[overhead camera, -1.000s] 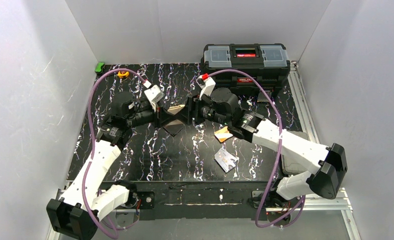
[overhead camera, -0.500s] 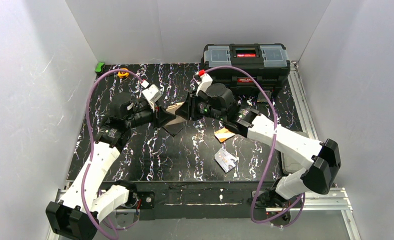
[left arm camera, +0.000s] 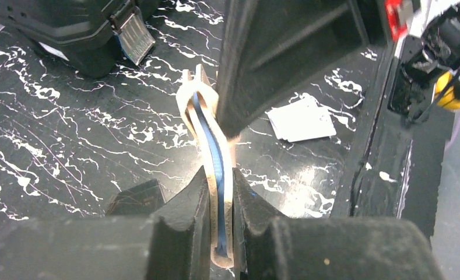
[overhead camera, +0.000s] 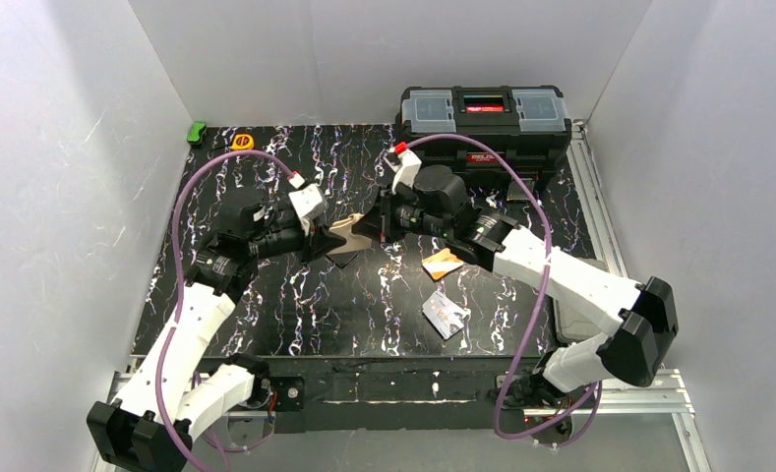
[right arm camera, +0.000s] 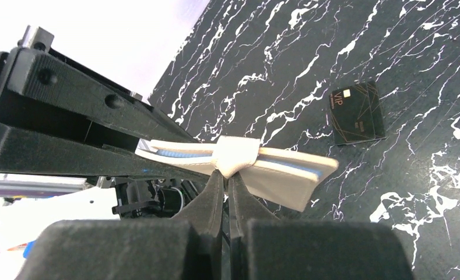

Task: Put the credit cards into the card holder
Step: Pick up the card holder from the center of the board, then open the card holder.

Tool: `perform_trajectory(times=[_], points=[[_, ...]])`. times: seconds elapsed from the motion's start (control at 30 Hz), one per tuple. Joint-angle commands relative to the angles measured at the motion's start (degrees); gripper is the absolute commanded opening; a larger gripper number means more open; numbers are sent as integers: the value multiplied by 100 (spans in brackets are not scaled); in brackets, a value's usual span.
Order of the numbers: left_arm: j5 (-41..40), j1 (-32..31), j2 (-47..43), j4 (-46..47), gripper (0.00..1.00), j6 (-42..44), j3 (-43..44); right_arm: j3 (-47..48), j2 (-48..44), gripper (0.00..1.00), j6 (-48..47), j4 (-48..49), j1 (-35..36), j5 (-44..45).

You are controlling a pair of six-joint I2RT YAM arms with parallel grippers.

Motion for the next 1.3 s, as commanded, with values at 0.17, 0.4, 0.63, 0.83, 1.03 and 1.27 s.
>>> perform_trajectory(times=[0.17,0.4,0.63,0.83,1.03,1.27], points=[[419,-177,42,-536,0,1373,103,-529,-580,1,301,1301,-643,-1425],[475,-180,163,-971,0,2202,168,-761,-899,8,316,1114,-896,-1605],[751,-176,172,-1597,0,2530,188,-798,-1204,61,-288,269,-1104,-1472],[1178,-177,110,-1882,0,2206,466,-1240,-1770,82,-1573,-425,-1091,-1260],[2104,-180,366,-1626,0,782,964,-2390,-2812,87,-2690,377,-665,-908],[2938,-178,734,-604,0,-980,1059,-2273,-3202,88,-3734,607,67,-58]])
